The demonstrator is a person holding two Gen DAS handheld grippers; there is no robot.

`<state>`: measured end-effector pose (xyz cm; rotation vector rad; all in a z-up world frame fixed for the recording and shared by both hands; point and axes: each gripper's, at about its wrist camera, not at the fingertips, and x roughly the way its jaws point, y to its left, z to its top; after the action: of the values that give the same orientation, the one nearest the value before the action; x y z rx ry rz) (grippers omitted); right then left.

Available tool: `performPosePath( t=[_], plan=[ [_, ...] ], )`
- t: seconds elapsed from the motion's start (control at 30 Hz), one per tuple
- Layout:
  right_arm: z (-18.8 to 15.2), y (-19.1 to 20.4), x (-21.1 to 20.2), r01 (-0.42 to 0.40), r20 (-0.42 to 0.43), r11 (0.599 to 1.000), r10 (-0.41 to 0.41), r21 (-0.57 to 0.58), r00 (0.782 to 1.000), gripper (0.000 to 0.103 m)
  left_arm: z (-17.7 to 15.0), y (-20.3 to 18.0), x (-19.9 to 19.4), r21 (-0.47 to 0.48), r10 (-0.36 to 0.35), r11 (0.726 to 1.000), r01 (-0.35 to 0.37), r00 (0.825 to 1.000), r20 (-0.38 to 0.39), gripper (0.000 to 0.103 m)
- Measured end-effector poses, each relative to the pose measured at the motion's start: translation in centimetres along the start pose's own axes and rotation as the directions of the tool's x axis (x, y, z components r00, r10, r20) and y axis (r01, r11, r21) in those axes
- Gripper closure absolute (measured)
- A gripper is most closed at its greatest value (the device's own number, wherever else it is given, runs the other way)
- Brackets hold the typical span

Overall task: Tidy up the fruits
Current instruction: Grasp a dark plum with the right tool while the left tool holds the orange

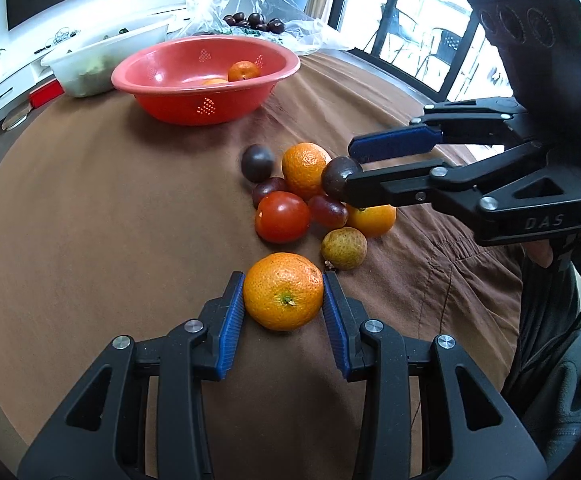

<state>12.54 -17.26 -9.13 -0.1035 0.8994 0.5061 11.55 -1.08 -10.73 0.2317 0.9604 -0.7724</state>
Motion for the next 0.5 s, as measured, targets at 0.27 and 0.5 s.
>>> performPosePath(
  t=[0.27,0.5],
  plan=[
    [-0.32,0.06,0.5,0.015,-0.019,1.0,-0.015,0.0,1.0,0.073,0.0,0.06,0.15,-0.007,0.001,1.0,-0.001,1.0,-0.003,0.067],
    [-0.09,-0.27,0.62,0.0,-0.025,0.999,0.001,0.039,1.0,0.073,-0.07,-0.03,0.29,-0.006,0.001,1.0,-0.001,1.0,-0.007,0.067]
  ],
)
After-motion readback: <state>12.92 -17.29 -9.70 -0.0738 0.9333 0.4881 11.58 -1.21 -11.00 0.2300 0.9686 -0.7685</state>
